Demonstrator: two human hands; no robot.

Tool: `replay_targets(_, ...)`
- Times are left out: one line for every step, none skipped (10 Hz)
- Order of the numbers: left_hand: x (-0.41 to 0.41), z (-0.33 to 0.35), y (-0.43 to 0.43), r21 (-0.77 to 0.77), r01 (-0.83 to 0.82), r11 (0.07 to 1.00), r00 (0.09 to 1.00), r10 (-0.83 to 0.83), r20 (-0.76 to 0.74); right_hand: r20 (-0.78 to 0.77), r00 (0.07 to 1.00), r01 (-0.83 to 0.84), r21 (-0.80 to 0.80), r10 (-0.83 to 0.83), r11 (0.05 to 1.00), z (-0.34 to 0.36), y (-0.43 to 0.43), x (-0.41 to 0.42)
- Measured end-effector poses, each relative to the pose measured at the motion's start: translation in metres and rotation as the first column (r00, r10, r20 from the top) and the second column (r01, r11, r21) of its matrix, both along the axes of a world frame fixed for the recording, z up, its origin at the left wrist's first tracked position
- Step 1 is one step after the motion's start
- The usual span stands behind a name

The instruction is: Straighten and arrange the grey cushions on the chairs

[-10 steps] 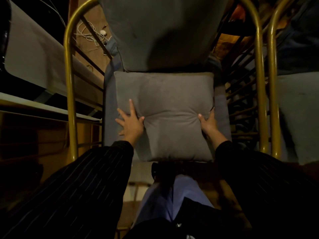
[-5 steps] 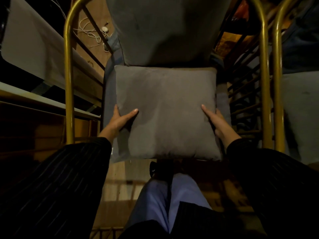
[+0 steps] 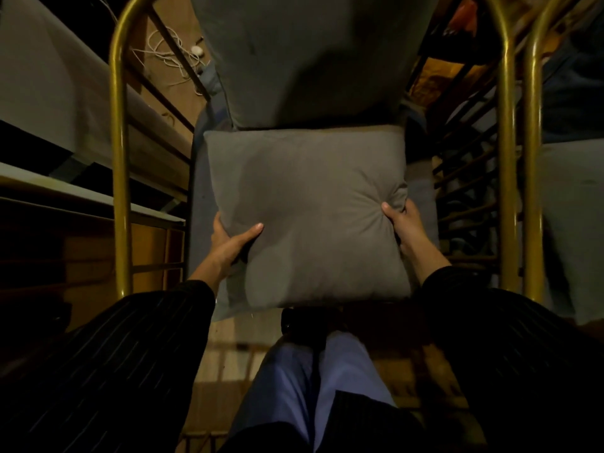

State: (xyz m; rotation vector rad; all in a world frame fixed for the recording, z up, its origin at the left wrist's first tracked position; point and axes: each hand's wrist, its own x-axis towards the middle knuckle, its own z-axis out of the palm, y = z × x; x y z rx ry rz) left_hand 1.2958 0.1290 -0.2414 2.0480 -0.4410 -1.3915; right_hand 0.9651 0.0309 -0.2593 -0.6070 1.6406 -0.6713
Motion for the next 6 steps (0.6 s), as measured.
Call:
replay_targets(0.004, 0.005, -0.014, 0.053, 0.052, 0.997, 0.995, -0.056, 0.080, -0.166, 0.985, -0.032, 0.039, 0.038, 0.999, 0.001, -0.007, 0.011)
replay_targets(0.006, 0.015, -0.019, 0.007, 0.100, 0.995, 0.988, -0.100, 0.117, -0.427, 0.898, -0.083, 0.067, 0.103, 0.994, 0.011, -0.007, 0.029)
replay_targets(0.002, 0.037, -0.015, -0.004, 0.207, 0.978, 0.953, -0.201, 0.227, -0.592, 0.780, -0.150, 0.132, 0.200, 0.980, 0.035, 0.009, 0.048)
replay_targets(-0.009, 0.067, -0.005, 0.024, 0.282, 0.959, 0.925, -0.278, 0.261, -0.622, 0.705, -0.231, 0.251, 0.340, 0.940, 0.064, 0.033, 0.074)
replay_targets(-0.017, 0.096, 0.014, 0.043, 0.342, 0.939, 0.899, -0.340, 0.278, -0.564, 0.630, -0.395, 0.359, 0.534, 0.846, 0.089, 0.046, 0.106)
replay_targets(-0.019, 0.129, 0.043, 0.062, 0.374, 0.925, 0.852, -0.369, 0.372, -0.430, 0.678, -0.570, 0.205, 0.596, 0.796, 0.105, 0.053, 0.134)
